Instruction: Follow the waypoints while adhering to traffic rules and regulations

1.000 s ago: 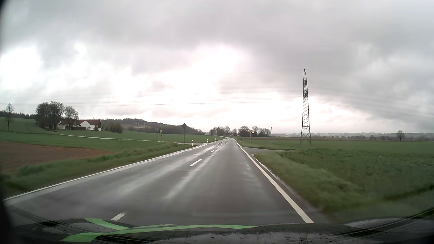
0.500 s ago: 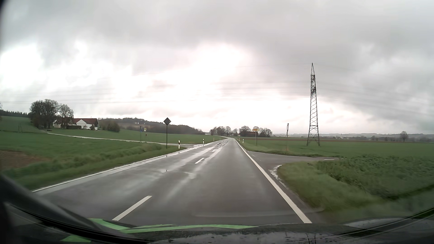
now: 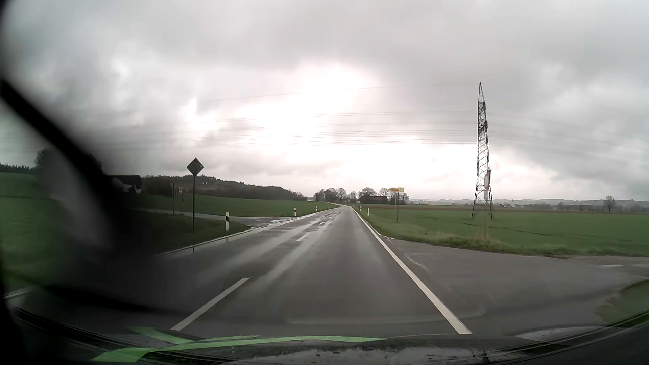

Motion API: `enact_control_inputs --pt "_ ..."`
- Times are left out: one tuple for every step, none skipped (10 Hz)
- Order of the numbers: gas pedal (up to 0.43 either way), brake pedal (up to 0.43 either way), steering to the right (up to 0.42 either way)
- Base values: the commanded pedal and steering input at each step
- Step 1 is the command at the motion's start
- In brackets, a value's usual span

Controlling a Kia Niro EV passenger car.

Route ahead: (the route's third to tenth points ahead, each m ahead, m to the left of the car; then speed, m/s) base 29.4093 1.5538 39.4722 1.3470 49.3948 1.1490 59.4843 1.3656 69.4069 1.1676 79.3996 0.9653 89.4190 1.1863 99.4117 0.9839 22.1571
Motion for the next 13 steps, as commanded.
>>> enact_control_inputs --pt "0.138 0.0 -0.001" --pt "0.118 0.0 -0.001" --pt "0.11 0.0 -0.001" --pt "0.118 0.0 0.0" --pt "0.13 0.0 0.001" --pt "0.138 0.0 0.003" --pt "0.15 0.0 0.003" --pt "0.157 0.0 0.003" --pt "0.157 0.0 0.003" --pt "0.157 0.0 0.003" --pt "0.157 0.0 0.002" --pt "0.157 0.0 0.001" --pt "0.157 0.0 0.0"
